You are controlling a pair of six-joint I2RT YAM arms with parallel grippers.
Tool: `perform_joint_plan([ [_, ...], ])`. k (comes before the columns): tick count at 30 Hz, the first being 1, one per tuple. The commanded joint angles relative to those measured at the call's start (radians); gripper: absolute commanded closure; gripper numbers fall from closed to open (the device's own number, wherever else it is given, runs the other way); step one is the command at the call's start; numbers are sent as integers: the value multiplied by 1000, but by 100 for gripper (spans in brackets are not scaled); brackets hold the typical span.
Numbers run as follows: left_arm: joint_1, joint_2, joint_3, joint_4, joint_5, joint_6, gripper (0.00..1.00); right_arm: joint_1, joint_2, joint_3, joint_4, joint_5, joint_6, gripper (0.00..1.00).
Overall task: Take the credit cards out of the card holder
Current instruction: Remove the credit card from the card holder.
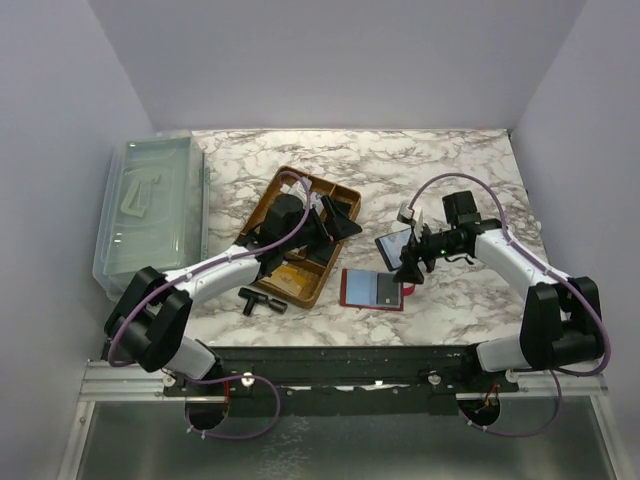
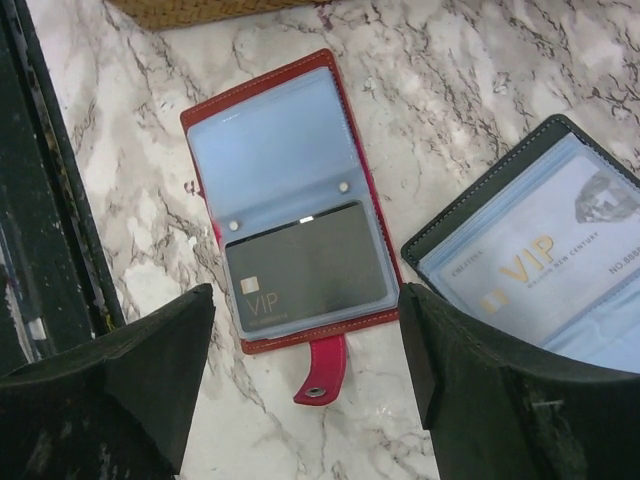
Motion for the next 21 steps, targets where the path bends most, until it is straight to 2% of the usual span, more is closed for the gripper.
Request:
perform_joint_plan([
  [1,-39,66,38,68,-16,-58,6,-2,-52,-61,57,-71,-177,17],
  [6,-75,122,54,71,-1,-94,7,-3,-39,-50,-10,-101,-412,12],
  [10,-94,145,56,71,-4,-114,7,-8,-21,-27,-4,-109,-446,11],
  [14,-107,172,73,71,4,-139,11,-65,-4,-30,51,-156,-377,12],
  [17,-117,203,102,71,25,-148,14,-148,14,-26,106,-223,-248,14],
  [21,-128,261,144,71,51,-152,18,-155,27,-36,190,-188,-64,18],
])
